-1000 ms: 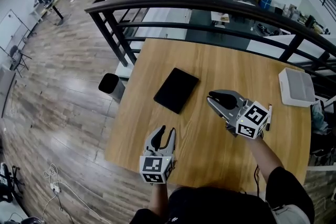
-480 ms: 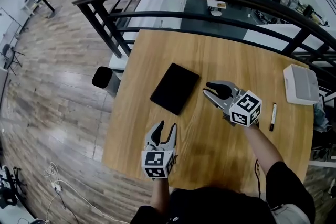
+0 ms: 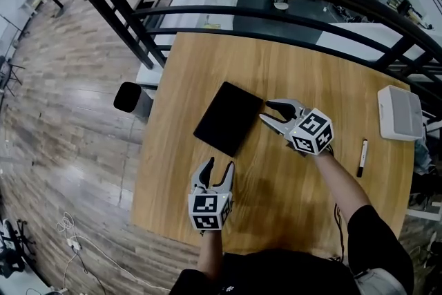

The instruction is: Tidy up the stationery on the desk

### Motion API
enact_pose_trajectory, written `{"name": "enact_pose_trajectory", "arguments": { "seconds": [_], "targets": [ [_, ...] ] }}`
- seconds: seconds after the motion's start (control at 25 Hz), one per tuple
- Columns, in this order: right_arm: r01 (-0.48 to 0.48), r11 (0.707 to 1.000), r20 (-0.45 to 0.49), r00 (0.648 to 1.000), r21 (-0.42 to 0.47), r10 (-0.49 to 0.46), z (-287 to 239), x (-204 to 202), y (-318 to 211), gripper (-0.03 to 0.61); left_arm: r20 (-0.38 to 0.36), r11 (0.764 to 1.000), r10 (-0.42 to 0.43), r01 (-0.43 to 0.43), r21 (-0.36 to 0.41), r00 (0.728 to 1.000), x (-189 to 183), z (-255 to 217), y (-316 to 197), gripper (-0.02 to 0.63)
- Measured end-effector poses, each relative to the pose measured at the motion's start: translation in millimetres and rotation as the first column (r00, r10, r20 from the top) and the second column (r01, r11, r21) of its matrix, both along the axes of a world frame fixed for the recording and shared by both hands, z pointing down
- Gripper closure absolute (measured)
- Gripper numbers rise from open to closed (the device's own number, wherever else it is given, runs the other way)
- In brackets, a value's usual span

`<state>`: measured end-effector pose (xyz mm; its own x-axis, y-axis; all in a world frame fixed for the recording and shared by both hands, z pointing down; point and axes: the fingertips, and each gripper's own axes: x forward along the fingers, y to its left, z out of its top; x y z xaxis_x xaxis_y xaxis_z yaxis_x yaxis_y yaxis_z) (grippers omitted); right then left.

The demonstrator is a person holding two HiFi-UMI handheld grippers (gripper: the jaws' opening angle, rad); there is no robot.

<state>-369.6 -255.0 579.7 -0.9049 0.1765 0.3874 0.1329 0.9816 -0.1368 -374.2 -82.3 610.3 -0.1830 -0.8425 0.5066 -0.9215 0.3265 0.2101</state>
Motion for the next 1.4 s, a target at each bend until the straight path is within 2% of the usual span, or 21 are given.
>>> {"name": "enact_pose_trajectory", "arguments": {
  "seconds": [0.36, 0.68, 0.92, 1.0, 1.16, 1.28, 1.32, 1.4],
  "targets": [
    [-0.012, 1.000, -0.136, 0.991, -0.015, 0.009, 60.0, -19.6, -26.0, 0.353, -0.044, 0.997, 0.007, -0.010, -0.073, 0.999, -12.8, 36.1, -13.7, 0.367],
    [-0.033, 0.999, -0.184, 0.982, -0.005, 0.031, 83.0, -29.1, -41.0, 0.300, -0.061, 0.993, 0.017, -0.024, -0.117, 0.998, -15.6, 50.5, -20.7, 0.344],
    [0.042, 0.999, -0.245, 0.969, 0.023, -0.035, 92.1, -32.1, -31.9, 0.273, -0.070, 0.991, 0.040, -0.048, -0.127, 0.997, -14.9, 56.7, -30.8, 0.334],
    [0.052, 0.998, -0.274, 0.961, 0.019, -0.045, 95.7, -32.5, -30.3, 0.246, -0.077, 0.990, 0.046, -0.056, -0.128, 0.996, -13.4, 57.8, -33.6, 0.333],
    [0.073, 0.997, -0.330, 0.942, 0.002, -0.068, 100.7, -32.9, -28.5, 0.238, -0.089, 0.990, 0.051, -0.062, -0.126, 0.995, -13.0, 59.3, -35.7, 0.331],
    [0.152, 0.988, -0.363, 0.922, 0.016, -0.135, 105.2, -31.4, -19.2, 0.232, -0.098, 0.991, 0.052, -0.063, -0.121, 0.994, -15.4, 60.4, -35.0, 0.331],
    [0.173, 0.985, -0.369, 0.917, 0.025, -0.152, 106.5, -30.4, -16.3, 0.212, -0.102, 0.991, 0.053, -0.064, -0.118, 0.993, -15.6, 60.5, -34.5, 0.331],
    [0.182, 0.983, -0.371, 0.915, 0.024, -0.160, 106.7, -29.0, -14.8, 0.209, -0.107, 0.991, 0.055, -0.068, -0.113, 0.993, -15.7, 60.7, -34.0, 0.331]
  ]
}}
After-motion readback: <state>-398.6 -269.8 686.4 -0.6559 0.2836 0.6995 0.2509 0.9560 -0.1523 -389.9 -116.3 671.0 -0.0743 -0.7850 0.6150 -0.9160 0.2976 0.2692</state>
